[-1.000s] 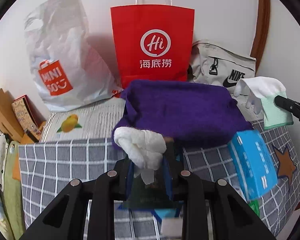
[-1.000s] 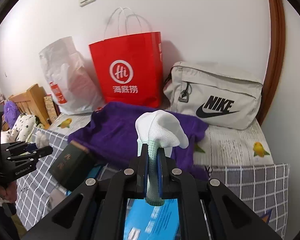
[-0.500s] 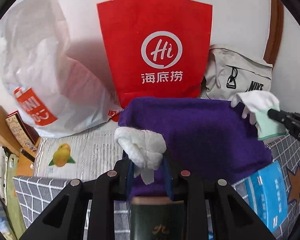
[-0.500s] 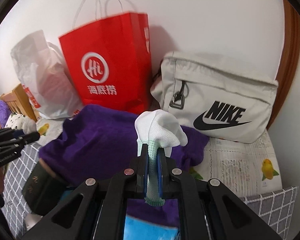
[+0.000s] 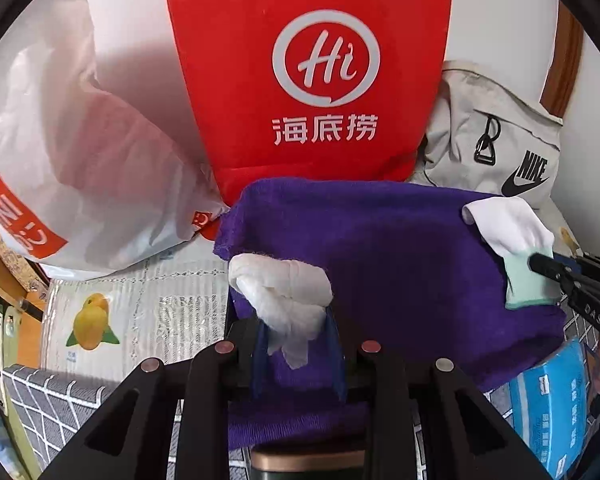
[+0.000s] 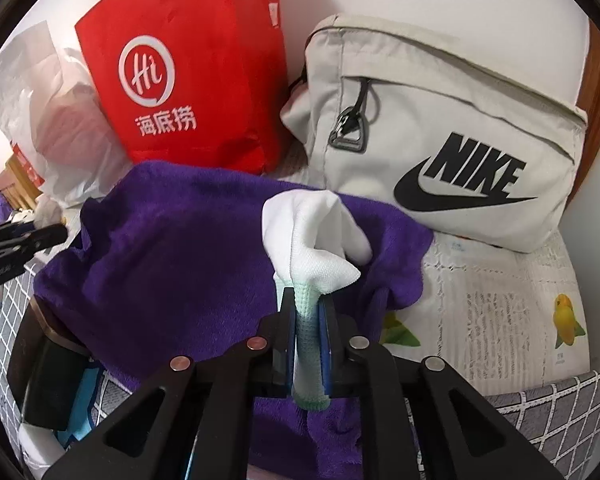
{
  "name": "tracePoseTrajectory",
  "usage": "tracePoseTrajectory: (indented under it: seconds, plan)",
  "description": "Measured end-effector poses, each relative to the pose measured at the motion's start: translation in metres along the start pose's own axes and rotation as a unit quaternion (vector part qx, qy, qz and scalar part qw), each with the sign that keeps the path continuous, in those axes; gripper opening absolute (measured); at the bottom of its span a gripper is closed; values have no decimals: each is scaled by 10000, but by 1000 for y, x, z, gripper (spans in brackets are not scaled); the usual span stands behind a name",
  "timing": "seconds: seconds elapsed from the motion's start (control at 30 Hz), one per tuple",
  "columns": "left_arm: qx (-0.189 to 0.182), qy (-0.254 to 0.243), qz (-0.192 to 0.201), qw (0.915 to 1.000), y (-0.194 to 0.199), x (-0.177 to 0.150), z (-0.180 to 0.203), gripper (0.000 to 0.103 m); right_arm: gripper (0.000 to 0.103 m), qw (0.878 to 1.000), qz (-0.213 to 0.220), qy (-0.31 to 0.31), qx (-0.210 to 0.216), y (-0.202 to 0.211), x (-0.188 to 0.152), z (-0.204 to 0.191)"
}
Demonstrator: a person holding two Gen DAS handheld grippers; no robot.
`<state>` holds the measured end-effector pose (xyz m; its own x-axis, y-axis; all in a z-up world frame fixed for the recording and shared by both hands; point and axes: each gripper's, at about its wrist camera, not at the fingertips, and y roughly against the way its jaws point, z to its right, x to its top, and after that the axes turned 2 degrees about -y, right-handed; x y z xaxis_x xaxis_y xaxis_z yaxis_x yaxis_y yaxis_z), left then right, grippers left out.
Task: Organize soft objects
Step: 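Carry the tissue and glove onto the purple towel and release both, then withdraw both open grippers from the purple towel back over the bed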
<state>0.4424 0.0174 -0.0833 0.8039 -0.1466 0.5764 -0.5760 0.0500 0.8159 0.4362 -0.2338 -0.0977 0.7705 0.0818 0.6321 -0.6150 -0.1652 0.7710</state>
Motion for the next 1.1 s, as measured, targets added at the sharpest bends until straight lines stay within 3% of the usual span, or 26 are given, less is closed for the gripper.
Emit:
tracePoseTrajectory:
  seconds: [0.1,0.2,0.27,0.33,0.57,0.9,0.97,1.03,1.1]
  plan:
    - [49,-55,-47,10000,-9,6,0,25,17,9999,-90,103,-14,-2,-2,-1]
    - [176,-192,-108,9996,-19,13,1,25,30,9996,-156,145,-169,5,-5,1]
    - [200,-233,-123,9995,-25,18,2,25,51,9996,-26,180,-211,15,-9,1]
    - [186,-251,-124,9994,-31,22,2,25,62,9994,106,221,-257,25,-12,0]
    - [-19,-302,-237,9993,-49,35,7,25,63,9981,185,502,-307,29,-17,-12]
    - [-5,-280,-363,9989,-69,46,11,29,63,9982,175,487,-312,27,-18,-11]
    - [-4,-253,-406,9989,-71,44,11,40,63,9984,188,451,-292,29,-19,-10]
    - [-22,-267,-362,9990,-70,43,12,65,63,9985,188,433,-285,29,-19,-9]
    - [-79,-221,-272,9994,-67,41,11,68,63,9985,193,429,-281,30,-19,-9]
